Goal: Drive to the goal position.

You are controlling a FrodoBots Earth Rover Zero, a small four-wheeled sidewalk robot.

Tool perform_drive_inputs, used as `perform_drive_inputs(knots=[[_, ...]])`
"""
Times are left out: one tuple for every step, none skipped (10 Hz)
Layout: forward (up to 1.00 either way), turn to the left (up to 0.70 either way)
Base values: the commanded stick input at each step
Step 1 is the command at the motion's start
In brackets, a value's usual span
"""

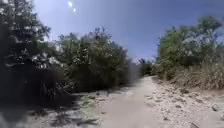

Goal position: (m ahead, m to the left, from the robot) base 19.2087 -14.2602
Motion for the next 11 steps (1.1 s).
perform_drive_inputs(knots=[[0.45, -0.23], [0.45, 0.0], [0.45, -0.04], [0.45, -0.15], [0.45, 0.0], [0.45, -0.24], [0.45, -0.17], [0.45, -0.05], [0.45, -0.12], [0.45, -0.13], [0.45, 0.02]])
